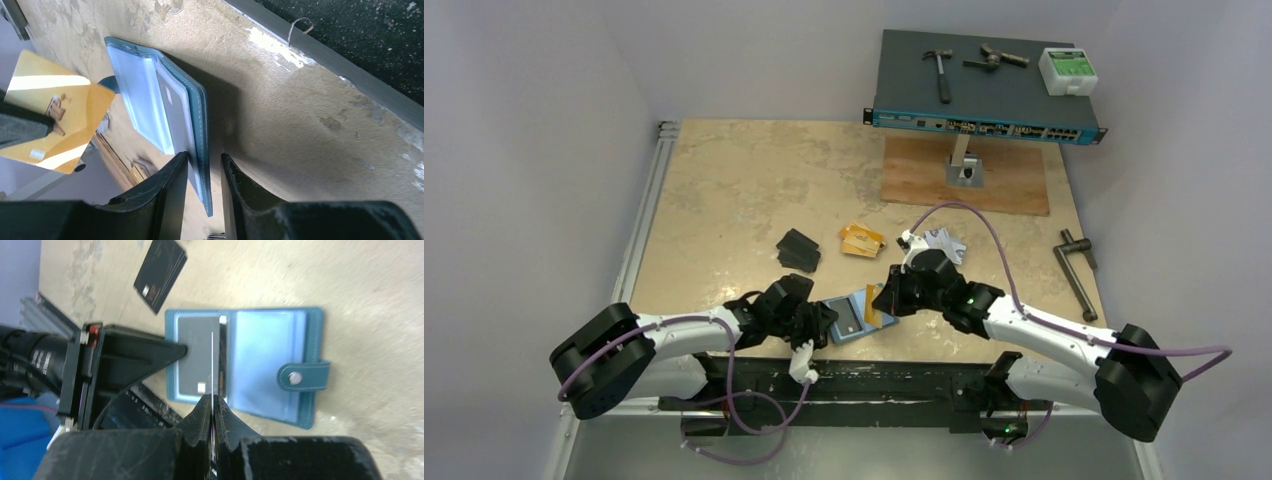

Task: Put the credit cards into the card holder
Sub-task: Turn over the card slot in the card holder.

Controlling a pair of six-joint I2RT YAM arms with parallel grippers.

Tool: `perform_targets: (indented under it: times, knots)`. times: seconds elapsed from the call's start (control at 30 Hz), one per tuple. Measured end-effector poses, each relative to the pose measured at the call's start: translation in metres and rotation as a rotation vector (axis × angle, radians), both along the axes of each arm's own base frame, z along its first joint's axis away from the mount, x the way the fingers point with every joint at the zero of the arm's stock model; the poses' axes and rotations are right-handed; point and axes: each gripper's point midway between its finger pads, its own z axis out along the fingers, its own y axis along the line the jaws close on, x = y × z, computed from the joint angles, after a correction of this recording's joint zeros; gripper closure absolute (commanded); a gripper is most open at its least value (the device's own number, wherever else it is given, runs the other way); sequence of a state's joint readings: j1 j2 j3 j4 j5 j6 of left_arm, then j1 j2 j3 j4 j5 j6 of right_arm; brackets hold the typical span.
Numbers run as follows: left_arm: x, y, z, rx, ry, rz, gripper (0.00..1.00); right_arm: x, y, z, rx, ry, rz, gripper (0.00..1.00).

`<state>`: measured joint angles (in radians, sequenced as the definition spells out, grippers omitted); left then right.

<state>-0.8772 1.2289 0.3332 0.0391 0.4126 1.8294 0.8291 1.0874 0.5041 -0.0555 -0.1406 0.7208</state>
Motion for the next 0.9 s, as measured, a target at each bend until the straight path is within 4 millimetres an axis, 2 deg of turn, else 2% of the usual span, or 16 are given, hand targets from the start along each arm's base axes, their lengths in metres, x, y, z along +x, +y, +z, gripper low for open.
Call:
perform_targets:
  times: [0.2, 0.5, 0.9]
  knots:
    - [0.000, 0.002, -0.002, 0.009, -0.018, -0.011, 0.67, 0.023, -0.016, 0.007, -0.071, -0.074, -0.073, 1.00]
    - [0.004, 0.007, -0.004, 0.017, -0.026, 0.008, 0.66, 0.031, -0.036, 0.000, -0.160, -0.113, -0.110, 1.00]
    - [0.006, 0.008, -0.004, 0.018, -0.028, 0.018, 0.66, 0.034, -0.040, -0.006, -0.200, -0.132, -0.100, 1.00]
